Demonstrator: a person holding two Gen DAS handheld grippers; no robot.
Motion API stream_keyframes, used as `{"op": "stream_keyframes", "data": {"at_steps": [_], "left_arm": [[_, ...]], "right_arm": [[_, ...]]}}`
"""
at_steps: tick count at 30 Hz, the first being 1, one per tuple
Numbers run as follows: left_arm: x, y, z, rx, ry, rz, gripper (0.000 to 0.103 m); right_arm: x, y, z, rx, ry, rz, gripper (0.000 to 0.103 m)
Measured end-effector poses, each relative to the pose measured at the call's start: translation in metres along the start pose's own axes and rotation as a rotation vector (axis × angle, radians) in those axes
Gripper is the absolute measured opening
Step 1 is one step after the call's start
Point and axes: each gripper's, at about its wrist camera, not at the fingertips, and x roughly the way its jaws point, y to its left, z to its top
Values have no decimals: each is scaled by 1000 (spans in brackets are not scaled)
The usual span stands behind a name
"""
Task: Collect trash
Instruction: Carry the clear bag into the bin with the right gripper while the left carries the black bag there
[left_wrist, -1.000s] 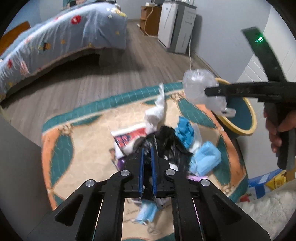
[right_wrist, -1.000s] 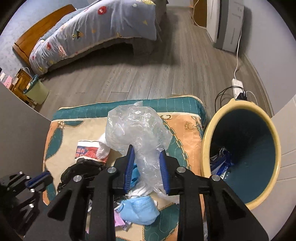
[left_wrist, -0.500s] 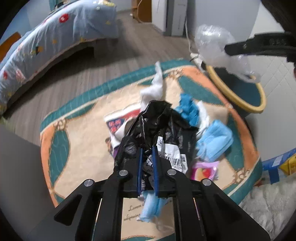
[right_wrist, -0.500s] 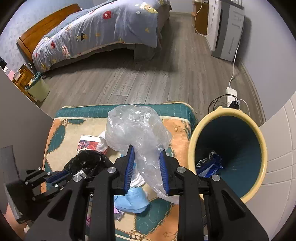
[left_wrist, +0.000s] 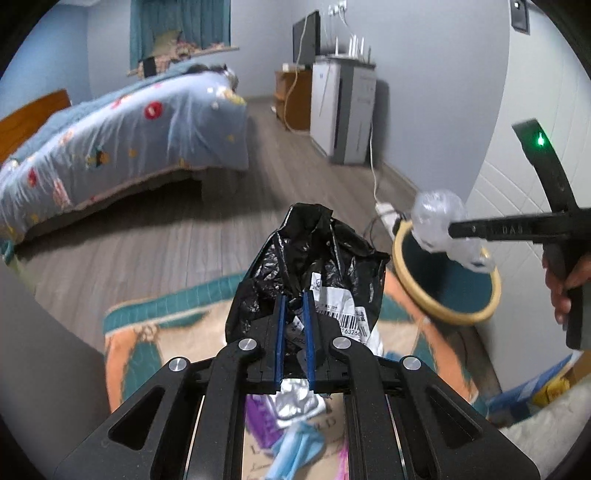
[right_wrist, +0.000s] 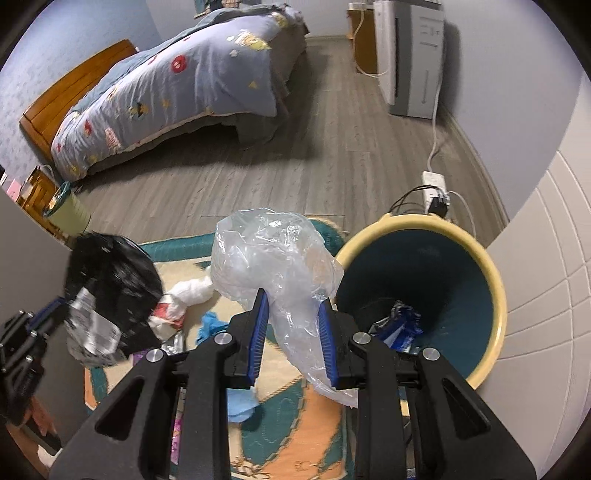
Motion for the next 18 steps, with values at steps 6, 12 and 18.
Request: {"op": "stream_keyframes", "data": {"at_steps": [6,12,18], "left_arm": [[10,-15,13,-10,-34,-13,10],[29,-39,19,3,-28,-56,10],[49,-63,18,7,10,-108,10]], "right_arm": [[-4,-36,1,57,-18,-13,26],[-6,-68,-4,87,-28,-56,26],[0,-88,-5,91,-39,-110,26]]}}
